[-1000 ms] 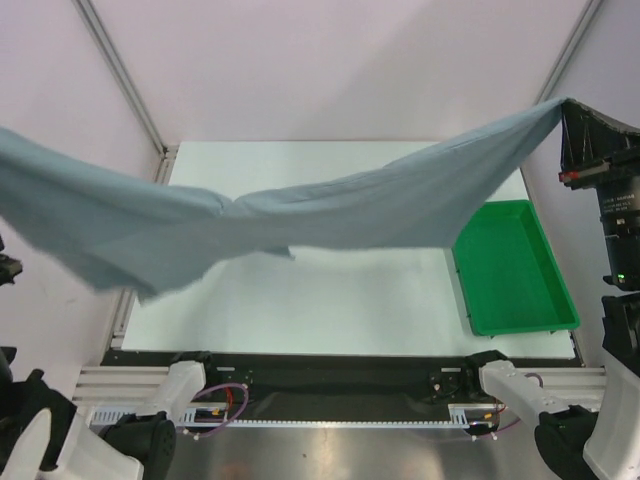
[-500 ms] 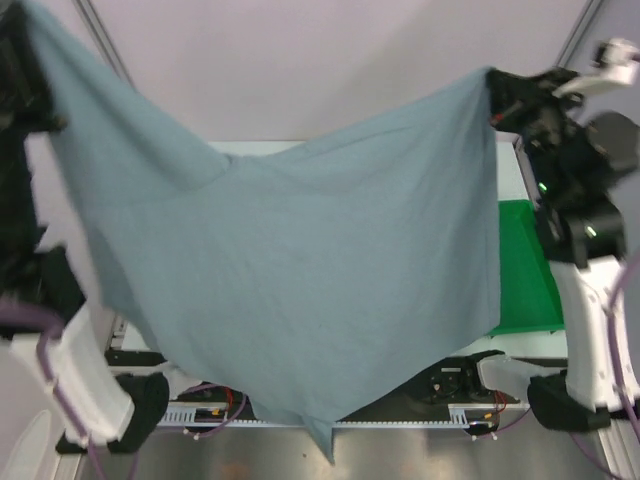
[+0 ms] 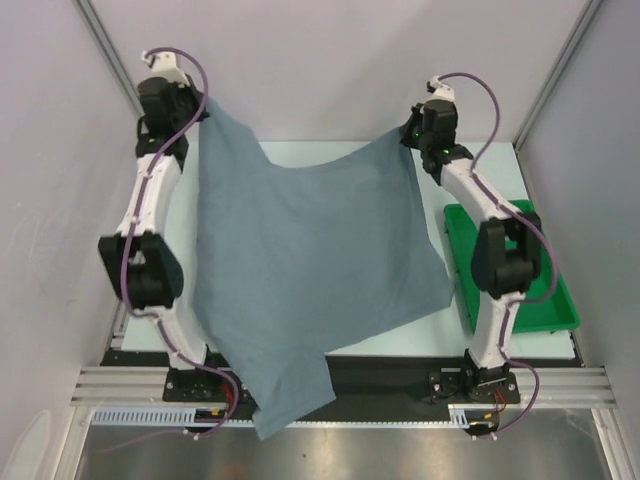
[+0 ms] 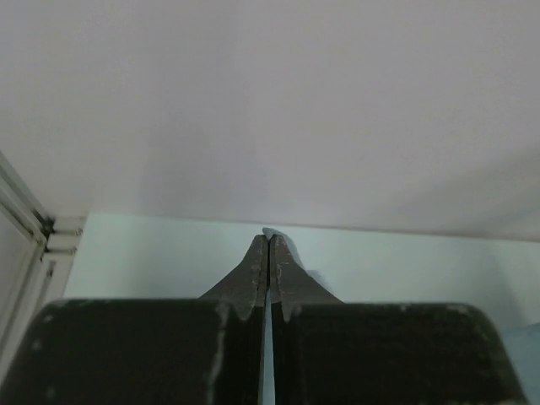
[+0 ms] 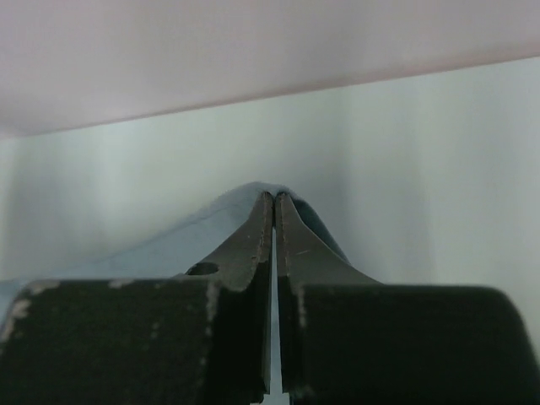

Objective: Fold and stack the t-shirts
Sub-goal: Flatten the tshirt out, then fold the tshirt

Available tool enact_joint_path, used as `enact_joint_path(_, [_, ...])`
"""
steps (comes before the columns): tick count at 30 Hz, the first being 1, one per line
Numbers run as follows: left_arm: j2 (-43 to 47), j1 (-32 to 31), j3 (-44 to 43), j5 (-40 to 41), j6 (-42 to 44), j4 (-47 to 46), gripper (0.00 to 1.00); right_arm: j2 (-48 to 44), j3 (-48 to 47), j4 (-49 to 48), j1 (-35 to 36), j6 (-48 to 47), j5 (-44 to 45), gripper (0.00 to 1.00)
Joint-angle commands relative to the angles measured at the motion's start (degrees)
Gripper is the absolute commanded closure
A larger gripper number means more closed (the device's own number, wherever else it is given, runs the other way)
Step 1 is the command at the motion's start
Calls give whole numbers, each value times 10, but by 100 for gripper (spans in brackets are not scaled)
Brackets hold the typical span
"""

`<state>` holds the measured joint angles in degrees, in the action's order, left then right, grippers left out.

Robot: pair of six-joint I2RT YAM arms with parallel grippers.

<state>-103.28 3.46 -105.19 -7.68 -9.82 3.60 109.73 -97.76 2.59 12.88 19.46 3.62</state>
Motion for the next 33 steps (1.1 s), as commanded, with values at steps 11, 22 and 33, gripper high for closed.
enact_joint_path(11, [-290,29,-223,-15,-12,-44,100,296,-280,-34,-20,-27,-26,100])
enact_joint_path(22, [-323,36,-274,-45,-53,-27,100,370,-372,-29,-48,-21,-36,100])
enact_joint_path(33, [-295,30,-264,-83,-72,8,100,397,-396,-30,-59,-2,-69,100])
